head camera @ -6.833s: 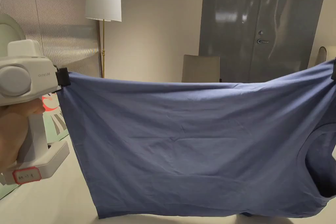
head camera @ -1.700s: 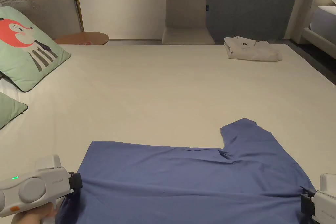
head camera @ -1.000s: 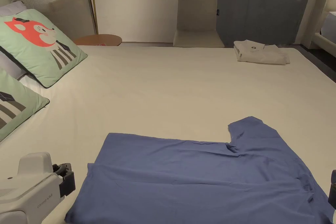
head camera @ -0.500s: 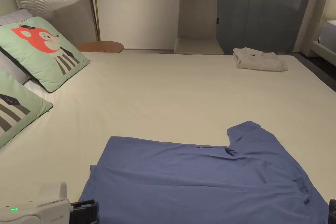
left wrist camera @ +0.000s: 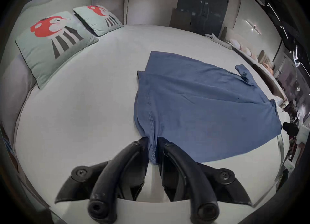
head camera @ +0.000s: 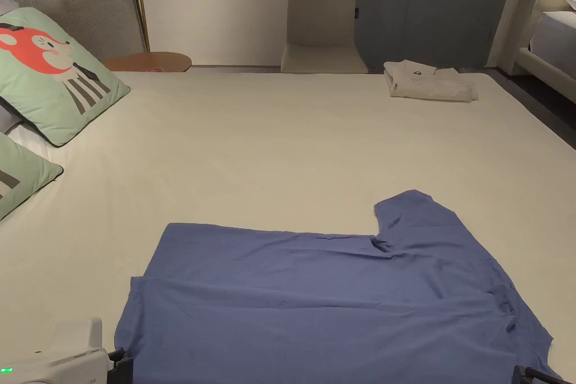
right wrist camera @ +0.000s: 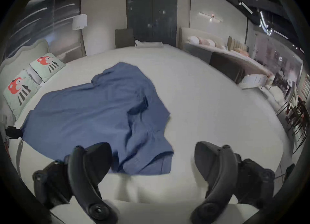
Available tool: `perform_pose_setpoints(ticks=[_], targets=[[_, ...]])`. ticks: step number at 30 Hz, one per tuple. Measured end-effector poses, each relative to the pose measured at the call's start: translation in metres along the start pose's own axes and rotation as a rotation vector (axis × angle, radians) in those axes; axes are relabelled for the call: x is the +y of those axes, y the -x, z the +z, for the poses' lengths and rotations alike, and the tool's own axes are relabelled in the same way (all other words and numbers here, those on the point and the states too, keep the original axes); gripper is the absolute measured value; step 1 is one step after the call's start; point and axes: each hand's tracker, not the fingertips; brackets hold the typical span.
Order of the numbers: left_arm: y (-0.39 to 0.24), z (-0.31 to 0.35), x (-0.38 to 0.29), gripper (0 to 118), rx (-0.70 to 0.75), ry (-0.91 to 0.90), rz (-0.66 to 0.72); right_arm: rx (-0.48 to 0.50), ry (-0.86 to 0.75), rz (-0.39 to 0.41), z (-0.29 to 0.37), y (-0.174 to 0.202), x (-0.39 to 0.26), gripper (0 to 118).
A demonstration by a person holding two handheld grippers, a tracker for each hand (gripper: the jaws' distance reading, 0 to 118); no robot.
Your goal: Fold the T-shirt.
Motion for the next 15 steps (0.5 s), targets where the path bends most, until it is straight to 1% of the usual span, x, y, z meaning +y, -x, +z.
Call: perform_pose_setpoints(ticks=[1,2,3,4,6,7,8,9,13,15], targets=[[0.000,0.000,0.000,8,-0.002,0.000,0.003,0.018,0.035,0.000,-0.005,0.000,-0.002,95],[0.000,0.000,0.000,8,-0.002,0.001,0.008,0.032,0.062,-0.006,-0.010,-0.001,-0.004,92],[-0.001,0.000,-0.001,8,-0.002,0.000,0.013,0.047,0.085,-0.014,-0.014,-0.001,-0.006,84],[-0.001,0.002,-0.001,8,-0.002,-0.001,0.017,0.057,0.078,-0.024,-0.015,0.000,-0.006,66],[0.000,0.007,-0.001,8,-0.003,-0.006,0.026,0.086,0.067,-0.023,-0.012,0.003,-0.005,35],[0.001,0.010,0.000,8,-0.005,-0.007,0.030,0.082,0.057,-0.015,-0.009,0.007,-0.004,10],[0.001,0.014,0.001,8,-0.007,-0.009,0.035,0.072,0.043,-0.002,-0.005,0.010,-0.001,10],[0.002,0.019,0.002,8,-0.010,-0.014,0.039,0.087,0.042,0.014,-0.001,0.009,0.003,10],[0.003,0.045,0.005,8,-0.031,-0.031,0.073,0.100,0.002,0.017,0.026,0.005,0.017,10],[0.004,0.060,0.003,8,-0.047,-0.023,0.094,0.107,-0.010,0.006,0.044,0.000,0.022,10]])
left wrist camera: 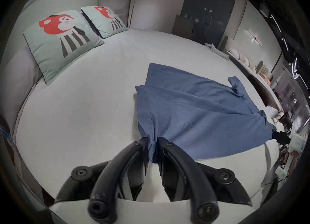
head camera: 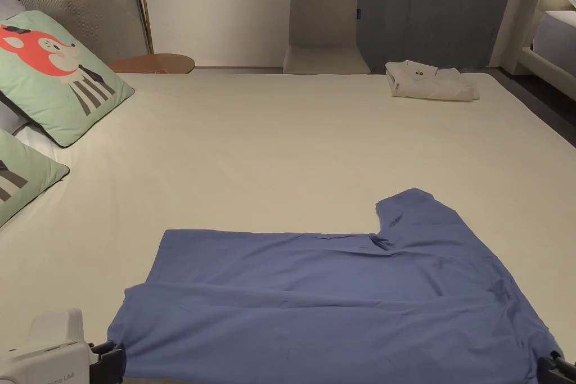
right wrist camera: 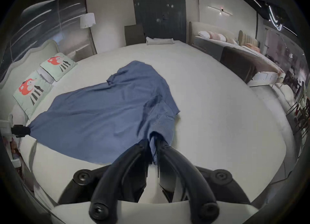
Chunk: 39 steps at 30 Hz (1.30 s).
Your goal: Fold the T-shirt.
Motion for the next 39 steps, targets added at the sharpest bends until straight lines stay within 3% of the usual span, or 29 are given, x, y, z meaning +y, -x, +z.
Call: perform_pose_setpoints(ticks=[9,12,19,20,21,22,23,24,25,27,30,32,33,35,36,37,39], targets=[[0.016,0.048,-0.057,8,0.005,0.074,0.060,0.005,0.071,0.044,0.058,-0.007,-0.025,10],[0.023,0.041,-0.079,8,0.035,0.120,0.068,-0.035,0.145,0.102,0.052,-0.008,-0.044,10],[0.026,0.022,-0.100,9,0.071,0.135,0.075,-0.067,0.198,0.086,0.026,-0.013,-0.073,10],[0.025,0.021,-0.101,13,0.097,0.132,0.075,-0.081,0.203,0.099,0.024,-0.014,-0.075,10],[0.022,0.021,-0.101,26,0.151,0.118,0.053,-0.106,0.199,0.123,0.023,-0.012,-0.077,13],[0.021,0.023,-0.102,52,0.181,0.099,0.033,-0.154,0.192,0.134,0.024,-0.010,-0.078,30],[0.019,0.026,-0.101,72,0.208,0.067,0.002,-0.211,0.172,0.153,0.026,-0.009,-0.077,56],[0.019,0.032,-0.099,89,0.205,0.039,-0.005,-0.233,0.144,0.153,0.030,-0.011,-0.074,77],[0.016,0.040,-0.094,103,0.192,0.002,0.001,-0.214,0.097,0.128,0.036,-0.012,-0.070,91],[0.007,0.057,-0.082,105,0.178,-0.088,-0.001,-0.152,-0.025,0.046,0.051,-0.013,-0.057,89],[-0.017,0.078,-0.062,105,0.175,-0.254,-0.021,-0.159,-0.199,0.021,0.069,-0.001,-0.036,90],[-0.033,0.091,-0.050,96,0.136,-0.335,-0.019,-0.128,-0.292,0.010,0.078,0.012,-0.023,83],[-0.040,0.097,-0.044,83,0.115,-0.377,-0.015,-0.102,-0.332,0.002,0.083,0.018,-0.018,75],[-0.053,0.102,-0.035,35,0.065,-0.438,-0.017,-0.082,-0.399,-0.001,0.090,0.031,-0.010,39],[-0.058,0.103,-0.032,12,0.057,-0.452,-0.028,-0.080,-0.422,0.000,0.091,0.039,-0.006,16],[-0.063,0.102,-0.030,1,0.055,-0.463,-0.037,-0.077,-0.433,0.008,0.091,0.044,-0.004,1],[-0.069,0.098,-0.025,0,0.054,-0.467,-0.042,-0.079,-0.460,0.024,0.088,0.054,-0.001,0]])
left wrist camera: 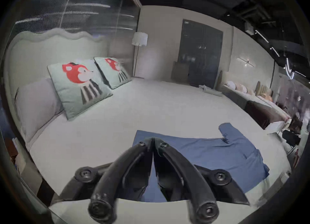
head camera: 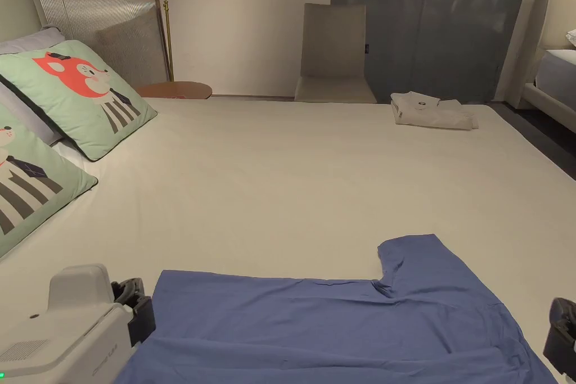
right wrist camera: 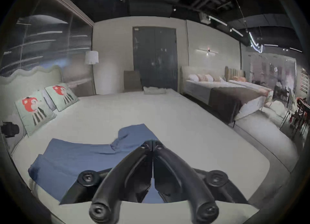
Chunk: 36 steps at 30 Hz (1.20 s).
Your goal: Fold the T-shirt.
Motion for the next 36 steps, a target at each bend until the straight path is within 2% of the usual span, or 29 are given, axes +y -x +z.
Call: perform_pose_setpoints(ticks=[7,11,12,13,15,16,17,21,22,25,27,28,30,31,32,33,34,35,36], targets=[[0.005,-0.062,0.024,0,-0.043,0.084,0.015,0.038,0.037,0.004,-0.028,0.011,-0.002,0],[0.020,-0.131,0.039,1,-0.064,0.228,0.092,0.028,0.074,-0.018,-0.047,0.010,-0.005,0],[0.023,-0.149,0.042,4,-0.055,0.272,0.091,0.023,0.083,-0.020,-0.053,0.010,-0.007,0],[0.026,-0.165,0.043,27,-0.047,0.306,0.088,0.018,0.093,-0.021,-0.058,0.010,-0.008,0],[0.032,-0.206,0.040,89,-0.015,0.402,0.049,0.010,0.116,-0.028,-0.071,0.011,-0.012,0],[0.035,-0.226,0.036,113,-0.001,0.440,0.045,0.008,0.127,-0.031,-0.078,0.011,-0.015,0],[0.038,-0.239,0.033,106,0.016,0.450,0.064,0.006,0.138,-0.032,-0.082,0.012,-0.016,0],[0.052,-0.287,0.017,105,0.068,0.548,0.126,-0.005,0.183,-0.020,-0.103,0.014,-0.024,0],[0.054,-0.296,0.012,102,0.079,0.574,0.143,-0.008,0.194,-0.019,-0.108,0.014,-0.027,0],[0.055,-0.309,0.000,75,0.071,0.613,0.136,-0.016,0.216,-0.015,-0.119,0.013,-0.032,0],[0.050,-0.308,-0.005,70,0.091,0.612,0.096,-0.018,0.233,-0.015,-0.126,0.011,-0.035,0],[0.048,-0.305,-0.005,53,0.088,0.593,0.073,-0.018,0.244,-0.015,-0.129,0.011,-0.037,1],[0.042,-0.297,-0.001,6,0.090,0.559,0.041,-0.020,0.261,-0.020,-0.136,0.010,-0.037,1],[0.041,-0.292,0.001,4,0.073,0.546,0.036,-0.027,0.276,-0.027,-0.142,0.007,-0.036,1],[0.043,-0.285,0.004,4,0.046,0.543,0.047,-0.032,0.297,-0.031,-0.150,0.004,-0.034,9],[0.042,-0.281,0.006,4,0.042,0.542,0.058,-0.037,0.322,-0.034,-0.158,0.001,-0.032,33],[0.042,-0.276,0.008,4,0.041,0.527,0.050,-0.051,0.339,-0.033,-0.168,-0.002,-0.029,78],[0.043,-0.270,0.011,4,0.033,0.499,0.046,-0.055,0.353,-0.030,-0.180,-0.006,-0.026,105],[0.047,-0.266,0.014,4,0.027,0.484,0.062,-0.059,0.400,-0.034,-0.194,-0.010,-0.023,118]])
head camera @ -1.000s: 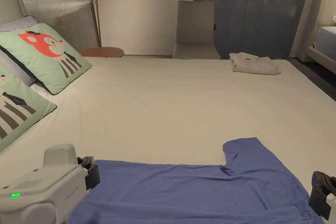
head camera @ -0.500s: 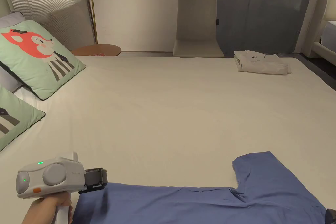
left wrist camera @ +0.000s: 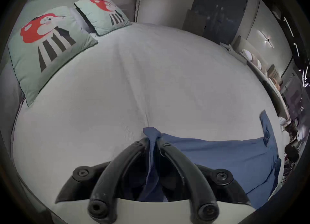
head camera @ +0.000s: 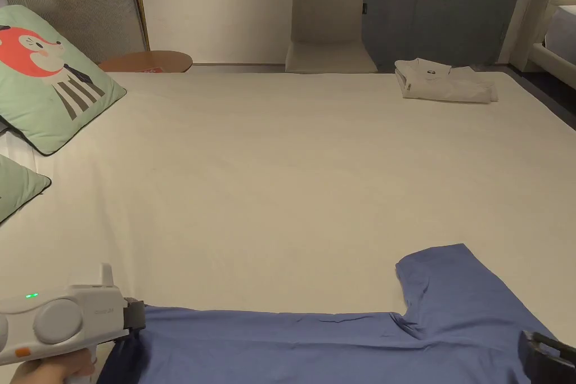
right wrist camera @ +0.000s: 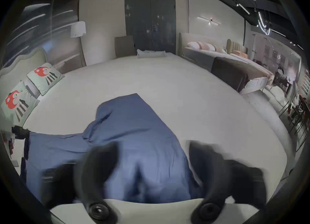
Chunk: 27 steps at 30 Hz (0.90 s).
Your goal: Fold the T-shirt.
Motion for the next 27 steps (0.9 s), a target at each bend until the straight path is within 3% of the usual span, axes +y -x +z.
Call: perform_pose_setpoints(ticks=[3,9,11,13,14,16,27], targets=[[0.003,0.019,0.001,4,-0.032,-0.028,0.038,-0.006,0.038,-0.005,-0.030,-0.007,0.022,118],[-0.002,0.034,-0.005,4,-0.019,-0.053,0.002,-0.030,0.294,0.020,-0.097,-0.012,0.036,116],[-0.004,0.038,-0.007,4,-0.041,-0.042,0.000,-0.015,0.339,0.042,-0.105,-0.009,0.031,89],[-0.002,0.035,-0.007,4,-0.039,-0.044,-0.015,-0.016,0.309,0.062,-0.100,-0.003,0.027,77],[-0.003,0.037,-0.008,4,-0.033,-0.050,-0.024,-0.009,0.267,0.089,-0.091,-0.002,0.030,60],[-0.003,0.039,-0.007,4,-0.030,-0.051,-0.028,0.023,0.246,0.095,-0.080,-0.002,0.032,8],[0.009,0.100,-0.015,4,-0.058,-0.107,0.009,0.118,0.080,0.099,0.029,-0.019,0.051,7]])
